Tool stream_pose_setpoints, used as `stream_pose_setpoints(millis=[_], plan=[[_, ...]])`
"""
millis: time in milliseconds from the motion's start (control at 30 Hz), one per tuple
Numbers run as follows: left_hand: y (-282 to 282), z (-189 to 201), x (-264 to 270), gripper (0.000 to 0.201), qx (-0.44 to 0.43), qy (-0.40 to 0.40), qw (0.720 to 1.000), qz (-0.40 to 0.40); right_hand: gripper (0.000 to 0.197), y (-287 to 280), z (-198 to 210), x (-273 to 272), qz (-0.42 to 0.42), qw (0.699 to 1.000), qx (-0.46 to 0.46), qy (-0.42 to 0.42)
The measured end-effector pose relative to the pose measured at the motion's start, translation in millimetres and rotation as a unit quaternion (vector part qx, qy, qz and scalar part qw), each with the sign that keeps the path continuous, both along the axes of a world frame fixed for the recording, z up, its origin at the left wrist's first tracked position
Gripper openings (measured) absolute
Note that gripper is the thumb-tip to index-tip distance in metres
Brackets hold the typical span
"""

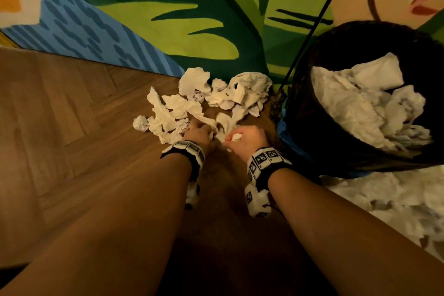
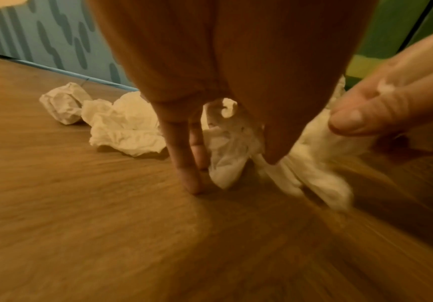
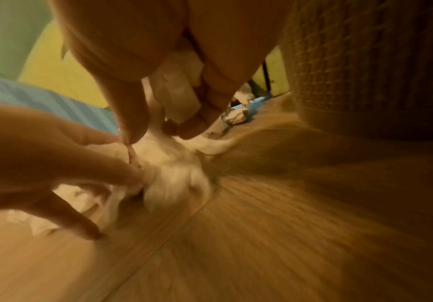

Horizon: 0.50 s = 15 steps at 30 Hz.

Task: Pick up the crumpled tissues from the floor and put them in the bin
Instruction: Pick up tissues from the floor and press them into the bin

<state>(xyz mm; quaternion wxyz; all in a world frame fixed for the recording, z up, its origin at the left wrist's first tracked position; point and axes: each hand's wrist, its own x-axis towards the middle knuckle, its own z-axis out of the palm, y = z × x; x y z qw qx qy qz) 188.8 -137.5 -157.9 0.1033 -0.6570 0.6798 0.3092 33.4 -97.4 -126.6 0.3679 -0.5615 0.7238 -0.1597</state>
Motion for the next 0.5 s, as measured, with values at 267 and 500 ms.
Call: stream_pose_setpoints(millis=[267, 500], plan=[[32, 4, -12, 0.059, -0.003, 0.050, 0.999, 0.009, 0.043, 39, 30, -10, 0.069, 0.996, -0.047, -0.027], [44, 59, -7, 0.021, -0.094, 0.121, 0.987, 0.051, 0.046, 49, 101, -15, 0.139, 0.988, -0.072, 0.000]])
